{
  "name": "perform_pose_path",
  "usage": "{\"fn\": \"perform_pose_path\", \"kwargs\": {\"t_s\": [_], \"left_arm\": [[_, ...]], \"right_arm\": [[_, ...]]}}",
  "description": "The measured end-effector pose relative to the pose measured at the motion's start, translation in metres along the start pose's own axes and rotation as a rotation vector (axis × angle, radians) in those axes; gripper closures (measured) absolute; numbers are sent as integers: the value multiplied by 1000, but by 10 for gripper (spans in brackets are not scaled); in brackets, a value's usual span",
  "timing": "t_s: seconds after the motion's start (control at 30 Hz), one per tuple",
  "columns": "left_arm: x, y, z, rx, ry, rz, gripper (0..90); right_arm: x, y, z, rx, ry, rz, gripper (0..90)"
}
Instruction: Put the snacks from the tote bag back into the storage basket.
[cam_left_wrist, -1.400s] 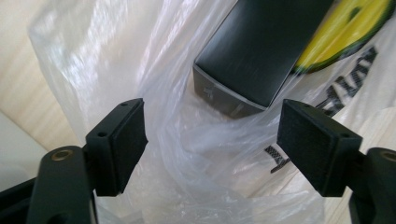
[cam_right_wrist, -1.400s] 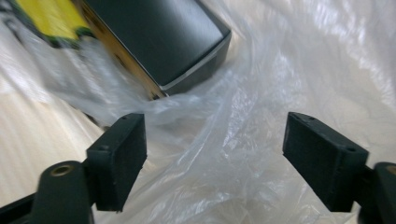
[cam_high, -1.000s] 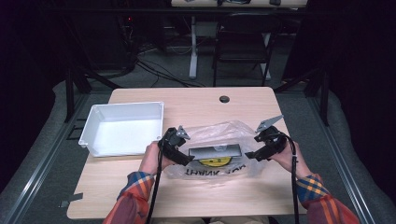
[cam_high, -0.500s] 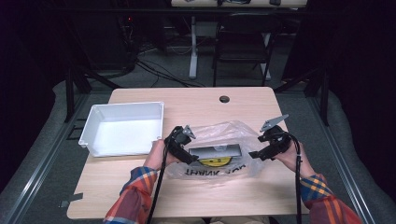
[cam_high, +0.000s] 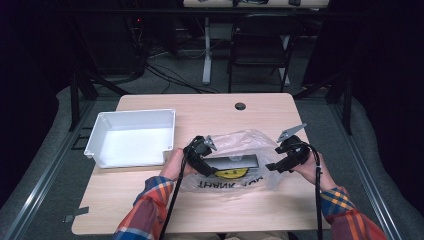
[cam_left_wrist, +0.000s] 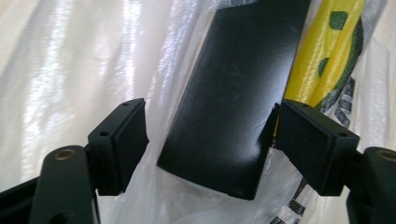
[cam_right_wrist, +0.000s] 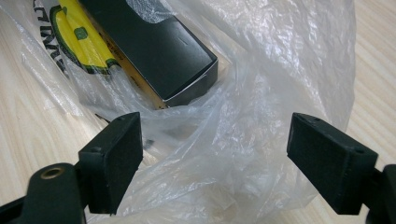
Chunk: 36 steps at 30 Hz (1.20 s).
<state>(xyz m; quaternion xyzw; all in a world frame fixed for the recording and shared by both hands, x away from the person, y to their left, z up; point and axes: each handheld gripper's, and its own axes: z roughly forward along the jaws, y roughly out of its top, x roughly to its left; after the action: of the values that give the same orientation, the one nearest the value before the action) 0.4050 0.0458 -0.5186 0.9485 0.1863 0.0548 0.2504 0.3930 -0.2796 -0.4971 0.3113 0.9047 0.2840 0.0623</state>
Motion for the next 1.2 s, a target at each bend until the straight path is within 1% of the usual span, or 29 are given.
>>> {"fn": "perform_pose_path", "kwargs": {"t_s": [0.1, 0.13, 0.17, 0.27, 0.3, 0.33, 0.4, 0.43, 0.5, 0.57, 0.63, 0.73, 0.77, 0.83, 0.9, 0.93, 0.97, 1.03, 1.07, 1.1, 1.2], "left_arm": [[-3, 1, 3, 17, -4, 31, 312], [-3, 2, 3, 19, 0, 34, 321], [-3, 2, 4, 21, 0, 38, 322], [-4, 2, 4, 33, 4, 50, 330], [-5, 3, 5, 40, 4, 60, 333], [-5, 3, 6, 45, 10, 65, 338], [-6, 4, 7, 51, 8, 73, 340], [-6, 4, 8, 56, 8, 72, 341], [-5, 5, 9, 65, 6, 85, 340], [-4, 7, 11, 62, 2, 85, 338], [-2, 9, 12, 60, -3, 85, 336], [-1, 11, 15, 77, -14, 83, 333], [0, 12, 16, 86, -16, 94, 332], [1, 14, 19, 100, -23, 90, 330], [1, 16, 21, 105, -27, 91, 329], [1, 17, 21, 99, -27, 92, 329], [2, 18, 21, 88, -40, 87, 330], [0, 21, 21, 94, -35, 102, 337], [0, 22, 22, 98, -36, 97, 338], [0, 23, 23, 102, -34, 106, 339], [0, 24, 25, 115, -33, 113, 344]], "right_arm": [[0, 0, 1, 4, -3, 3, 184], [0, 0, 1, 5, -6, 2, 184], [0, 0, 1, 2, -2, 5, 184], [1, 0, 3, 12, -6, -7, 185], [2, 0, 3, 7, -1, -1, 186], [2, 0, 4, 2, -8, 5, 186], [1, 0, 4, 21, -7, -9, 187], [1, 0, 4, 19, -9, -5, 187], [1, 0, 5, 25, -10, -4, 189], [1, 0, 6, 31, -9, -8, 191], [2, 0, 7, 28, -7, 0, 192], [2, 0, 8, 26, -11, 3, 192], [2, 0, 8, 36, -10, -5, 192], [2, 0, 9, 32, -8, -4, 192], [2, 0, 9, 41, -9, -8, 192], [2, 1, 9, 43, -9, -9, 194], [2, 1, 9, 40, -7, -5, 193], [2, 1, 9, 46, -13, -13, 194], [2, 1, 9, 40, -8, -6, 194], [2, 1, 9, 45, -15, -10, 194], [2, 0, 9, 46, -16, -10, 194]]}}
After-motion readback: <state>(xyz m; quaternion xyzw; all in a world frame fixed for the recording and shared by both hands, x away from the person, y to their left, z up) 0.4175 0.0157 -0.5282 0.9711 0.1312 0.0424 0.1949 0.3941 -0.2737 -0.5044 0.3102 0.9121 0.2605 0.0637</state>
